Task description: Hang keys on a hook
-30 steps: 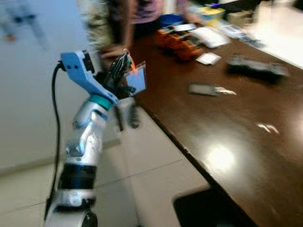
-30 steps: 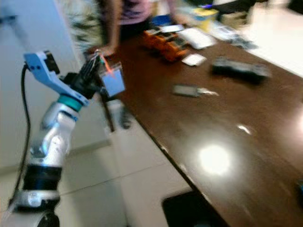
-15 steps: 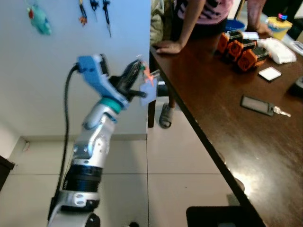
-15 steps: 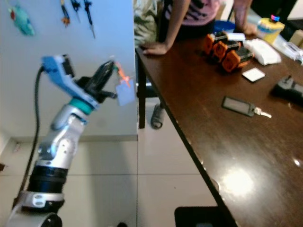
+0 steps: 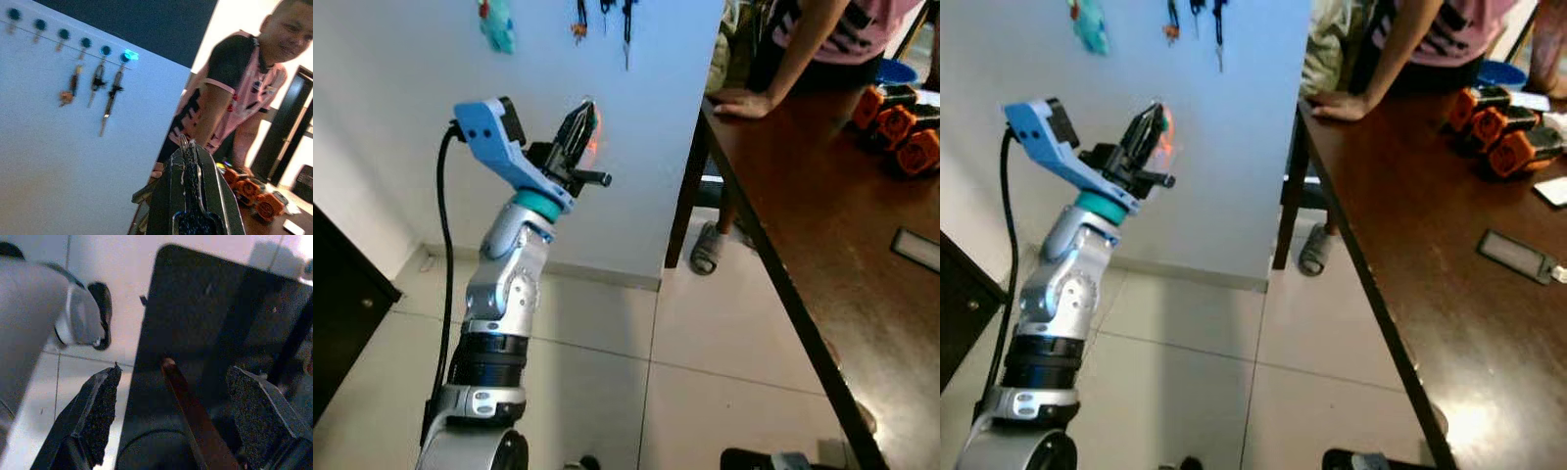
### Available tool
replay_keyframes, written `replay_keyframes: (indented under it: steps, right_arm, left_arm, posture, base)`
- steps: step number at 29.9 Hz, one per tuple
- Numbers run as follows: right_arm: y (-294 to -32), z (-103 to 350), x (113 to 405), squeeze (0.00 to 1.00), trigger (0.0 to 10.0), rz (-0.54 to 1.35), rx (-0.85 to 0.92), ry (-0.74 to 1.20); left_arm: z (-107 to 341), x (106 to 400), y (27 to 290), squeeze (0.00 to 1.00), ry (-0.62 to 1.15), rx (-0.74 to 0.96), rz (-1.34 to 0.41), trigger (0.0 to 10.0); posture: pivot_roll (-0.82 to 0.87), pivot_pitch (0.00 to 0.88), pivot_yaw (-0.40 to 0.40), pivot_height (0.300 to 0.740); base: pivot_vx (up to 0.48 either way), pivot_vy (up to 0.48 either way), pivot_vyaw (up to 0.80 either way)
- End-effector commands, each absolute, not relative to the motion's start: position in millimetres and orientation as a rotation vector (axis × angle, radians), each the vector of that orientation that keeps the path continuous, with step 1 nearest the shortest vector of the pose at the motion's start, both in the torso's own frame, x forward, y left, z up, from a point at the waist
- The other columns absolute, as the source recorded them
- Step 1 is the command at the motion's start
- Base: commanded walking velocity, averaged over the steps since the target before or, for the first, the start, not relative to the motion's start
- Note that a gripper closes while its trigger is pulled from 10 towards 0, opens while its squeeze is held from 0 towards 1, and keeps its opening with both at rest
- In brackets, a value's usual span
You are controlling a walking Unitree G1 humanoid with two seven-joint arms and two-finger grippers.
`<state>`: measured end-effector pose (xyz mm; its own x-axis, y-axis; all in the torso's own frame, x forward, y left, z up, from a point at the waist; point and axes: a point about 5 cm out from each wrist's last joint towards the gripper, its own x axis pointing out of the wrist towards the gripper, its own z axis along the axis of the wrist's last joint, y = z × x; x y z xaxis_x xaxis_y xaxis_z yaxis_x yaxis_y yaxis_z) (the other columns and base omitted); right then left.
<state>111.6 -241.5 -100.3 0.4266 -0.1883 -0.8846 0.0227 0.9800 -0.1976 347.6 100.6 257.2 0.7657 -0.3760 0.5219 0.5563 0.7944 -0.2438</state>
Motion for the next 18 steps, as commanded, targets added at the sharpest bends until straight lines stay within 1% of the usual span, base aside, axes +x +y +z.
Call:
replay_keyframes:
  steps: [1,3,7,11,14,18]
  right_arm:
    - [-238.9,-102.4,106.9,0.0,10.0,-0.126,-0.151,1.144]
    - [-238.3,-102.5,107.2,0.0,10.0,-0.121,-0.146,1.143]
    - [-238.9,-102.3,107.3,0.0,10.0,-0.133,-0.145,1.139]
    - [-238.3,-102.4,107.0,0.0,10.0,-0.136,-0.13,1.137]
    - [-235.6,-102.8,107.5,0.0,10.0,-0.101,-0.118,1.137]
    - [-236.6,-102.7,107.3,0.0,10.0,-0.128,-0.106,1.133]
  left_arm:
    - [263.7,346.6,99.4,0.0,-0.496,-0.392,-0.536,10.0]
    - [264.0,346.4,99.1,0.0,-0.498,-0.392,-0.537,10.0]
    - [264.6,346.0,97.8,0.0,-0.501,-0.394,-0.545,10.0]
    - [265.3,345.2,96.4,0.0,-0.506,-0.397,-0.552,10.0]
    - [266.8,345.1,96.5,0.0,-0.511,-0.399,-0.553,10.0]
    - [267.3,345.1,96.7,0.0,-0.513,-0.399,-0.556,10.0]
  posture:
    - [-0.09,0.059,0.083,0.74]
    - [-0.09,0.059,0.083,0.74]
    - [-0.09,0.061,0.082,0.74]
    - [-0.09,0.061,0.082,0.74]
    - [-0.09,0.065,0.085,0.74]
    - [-0.1,0.065,0.086,0.74]
  base:
    - [0.382,0.0,0.0]
    - [0.379,0.0,0.49]
    - [0.38,0.0,0.8]
    - [0.382,0.0,0.0]
    - [0.38,0.0,0.79]
    - [0.378,0.0,0.77]
